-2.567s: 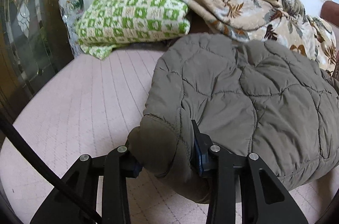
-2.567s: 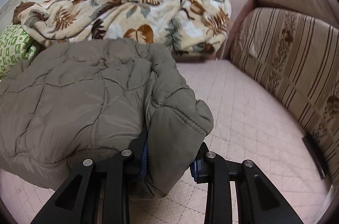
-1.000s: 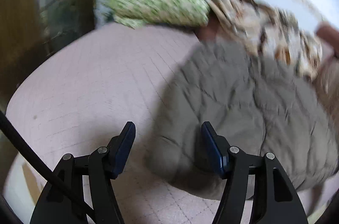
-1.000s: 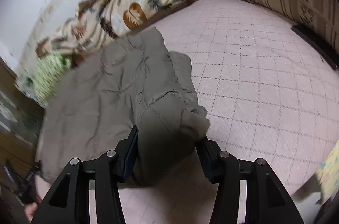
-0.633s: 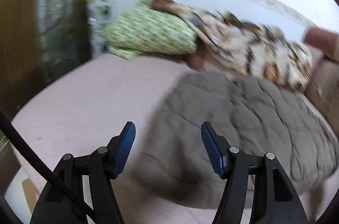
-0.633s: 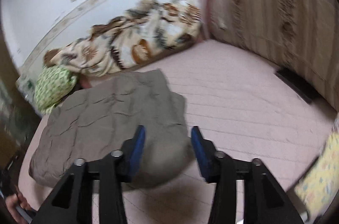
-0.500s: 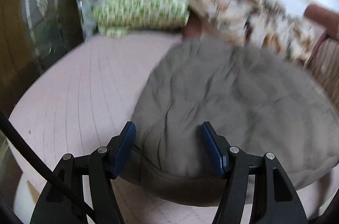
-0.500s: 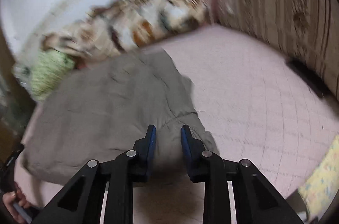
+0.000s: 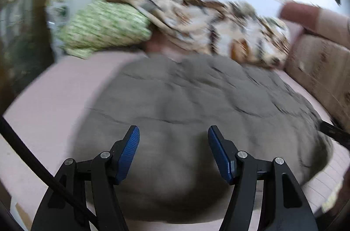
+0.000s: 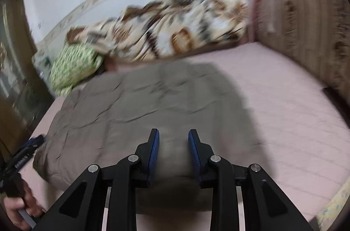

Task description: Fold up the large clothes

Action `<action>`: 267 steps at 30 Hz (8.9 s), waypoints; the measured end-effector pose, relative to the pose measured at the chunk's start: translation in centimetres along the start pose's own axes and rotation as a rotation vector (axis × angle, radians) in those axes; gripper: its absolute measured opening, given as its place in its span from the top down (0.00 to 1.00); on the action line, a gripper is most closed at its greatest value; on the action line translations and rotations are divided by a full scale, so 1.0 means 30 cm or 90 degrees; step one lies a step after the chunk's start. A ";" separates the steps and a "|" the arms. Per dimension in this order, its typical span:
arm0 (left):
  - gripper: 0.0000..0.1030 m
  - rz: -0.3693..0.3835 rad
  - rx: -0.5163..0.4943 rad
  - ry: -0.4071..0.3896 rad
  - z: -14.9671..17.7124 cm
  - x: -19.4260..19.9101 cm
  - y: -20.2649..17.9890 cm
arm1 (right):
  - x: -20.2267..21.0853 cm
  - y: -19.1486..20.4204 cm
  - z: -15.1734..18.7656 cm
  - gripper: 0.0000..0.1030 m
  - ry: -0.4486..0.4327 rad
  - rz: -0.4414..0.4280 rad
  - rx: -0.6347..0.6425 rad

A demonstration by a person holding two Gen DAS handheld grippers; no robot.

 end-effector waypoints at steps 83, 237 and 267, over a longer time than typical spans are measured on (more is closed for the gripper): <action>0.33 -0.121 0.024 -0.029 0.044 0.042 0.094 | -0.002 0.325 0.155 0.39 -0.025 -0.012 0.235; 0.02 -0.138 -0.108 0.055 0.253 0.228 -0.014 | 0.294 0.305 0.296 0.04 -0.132 0.061 0.170; 0.02 -0.141 -0.099 0.050 0.242 0.251 0.000 | 0.292 0.303 0.294 0.04 -0.129 0.063 0.170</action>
Point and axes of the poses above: each gripper's, at about its wrist camera, not at the fingertips, and x roughly against the way its jaws point, y to its left, z to its underside, the point moved 2 cm from there along -x, roughly the way its jaws point, and after that the axes turned 1 degree about x, right-handed, at the moved point
